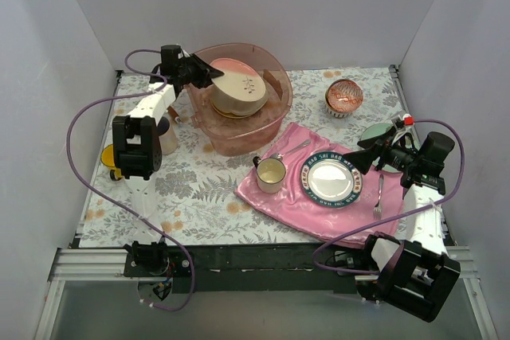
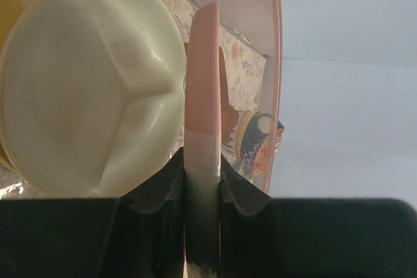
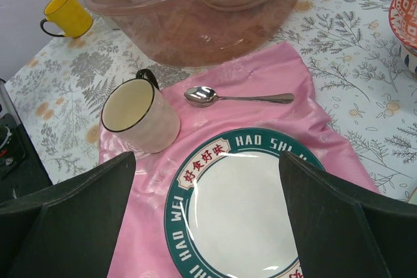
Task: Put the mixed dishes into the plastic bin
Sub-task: Place the plate in the plastic bin.
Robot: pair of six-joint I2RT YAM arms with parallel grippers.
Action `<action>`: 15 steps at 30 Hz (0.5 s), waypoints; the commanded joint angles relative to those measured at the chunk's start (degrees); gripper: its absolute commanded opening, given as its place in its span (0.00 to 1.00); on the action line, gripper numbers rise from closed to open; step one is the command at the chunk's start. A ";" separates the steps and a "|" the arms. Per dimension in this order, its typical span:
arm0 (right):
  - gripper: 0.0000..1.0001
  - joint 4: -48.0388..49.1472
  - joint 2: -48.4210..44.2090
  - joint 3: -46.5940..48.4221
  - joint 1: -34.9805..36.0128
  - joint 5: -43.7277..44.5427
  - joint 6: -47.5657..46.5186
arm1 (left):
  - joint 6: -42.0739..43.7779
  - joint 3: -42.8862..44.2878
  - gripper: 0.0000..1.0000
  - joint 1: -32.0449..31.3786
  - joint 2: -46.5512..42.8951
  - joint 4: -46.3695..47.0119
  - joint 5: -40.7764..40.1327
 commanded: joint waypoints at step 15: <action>0.99 0.14 -0.03 2.23 -0.27 -0.99 -0.82 | -0.21 8.41 0.00 -1.84 3.83 1.55 0.75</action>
